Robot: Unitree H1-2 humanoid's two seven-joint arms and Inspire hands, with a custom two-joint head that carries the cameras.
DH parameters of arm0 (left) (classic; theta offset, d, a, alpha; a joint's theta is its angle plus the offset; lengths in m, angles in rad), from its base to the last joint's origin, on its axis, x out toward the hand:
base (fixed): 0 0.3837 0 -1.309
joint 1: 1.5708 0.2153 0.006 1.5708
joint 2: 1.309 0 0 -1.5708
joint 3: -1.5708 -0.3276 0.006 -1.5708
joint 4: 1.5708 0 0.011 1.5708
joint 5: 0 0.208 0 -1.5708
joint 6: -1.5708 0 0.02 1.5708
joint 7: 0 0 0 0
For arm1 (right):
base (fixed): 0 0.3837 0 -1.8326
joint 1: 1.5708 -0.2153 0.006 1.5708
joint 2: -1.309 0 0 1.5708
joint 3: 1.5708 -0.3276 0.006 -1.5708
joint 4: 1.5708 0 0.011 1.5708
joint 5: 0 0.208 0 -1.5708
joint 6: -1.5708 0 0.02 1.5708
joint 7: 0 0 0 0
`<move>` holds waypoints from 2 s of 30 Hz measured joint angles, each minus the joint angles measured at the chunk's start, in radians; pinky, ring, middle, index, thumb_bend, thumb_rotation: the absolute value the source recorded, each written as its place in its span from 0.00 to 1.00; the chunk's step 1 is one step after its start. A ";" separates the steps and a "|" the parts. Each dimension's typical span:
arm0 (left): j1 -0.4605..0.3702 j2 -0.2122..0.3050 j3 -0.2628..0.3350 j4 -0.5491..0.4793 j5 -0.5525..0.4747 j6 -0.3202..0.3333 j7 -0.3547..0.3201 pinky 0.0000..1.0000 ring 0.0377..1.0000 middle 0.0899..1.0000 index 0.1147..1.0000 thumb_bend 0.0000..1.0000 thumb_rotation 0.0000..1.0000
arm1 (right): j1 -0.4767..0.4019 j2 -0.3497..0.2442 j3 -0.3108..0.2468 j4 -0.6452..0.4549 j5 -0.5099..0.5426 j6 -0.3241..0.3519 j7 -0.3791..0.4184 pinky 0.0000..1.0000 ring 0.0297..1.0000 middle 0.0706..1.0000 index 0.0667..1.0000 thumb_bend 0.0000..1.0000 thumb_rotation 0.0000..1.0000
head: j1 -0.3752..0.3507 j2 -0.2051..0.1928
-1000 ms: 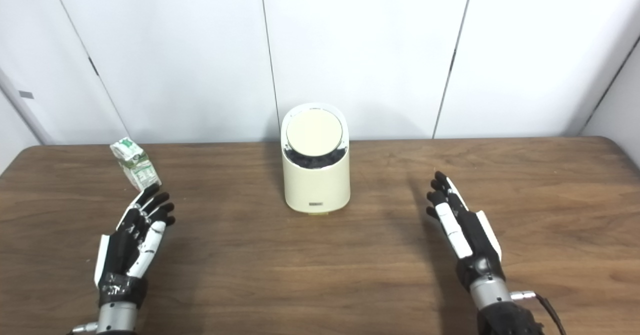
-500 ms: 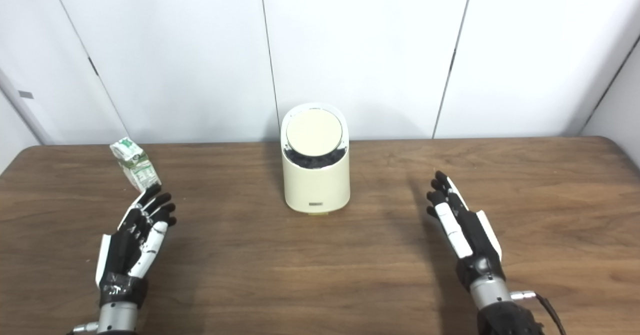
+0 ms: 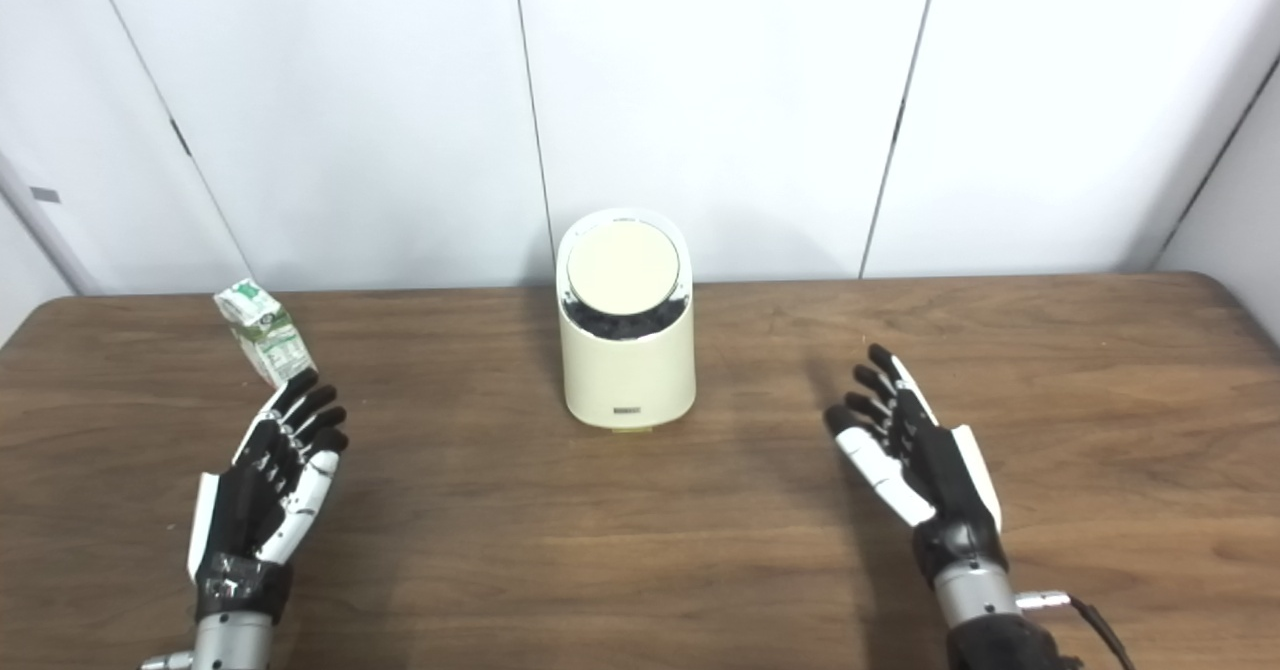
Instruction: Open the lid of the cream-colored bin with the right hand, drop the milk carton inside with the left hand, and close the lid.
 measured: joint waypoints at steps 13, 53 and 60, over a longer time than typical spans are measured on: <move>0.004 -0.013 -0.002 -0.003 -0.002 -0.011 -0.001 0.78 0.81 0.84 0.90 0.36 0.35 | -0.258 0.000 0.047 0.035 -0.109 0.072 -0.027 0.86 0.89 0.89 0.91 0.84 0.45 | 0.014 -0.046; 0.032 -0.038 -0.030 -0.038 -0.021 -0.006 -0.012 0.79 0.82 0.83 0.90 0.39 0.34 | -0.641 0.043 0.257 0.520 -0.349 0.042 -0.070 0.80 0.89 0.90 0.92 0.85 0.30 | 0.043 -0.020; 0.040 -0.044 -0.030 -0.050 -0.037 0.012 -0.011 0.80 0.82 0.83 0.90 0.41 0.38 | -0.643 0.037 0.269 0.528 -0.368 0.035 -0.076 0.80 0.89 0.90 0.92 0.85 0.28 | 0.046 -0.002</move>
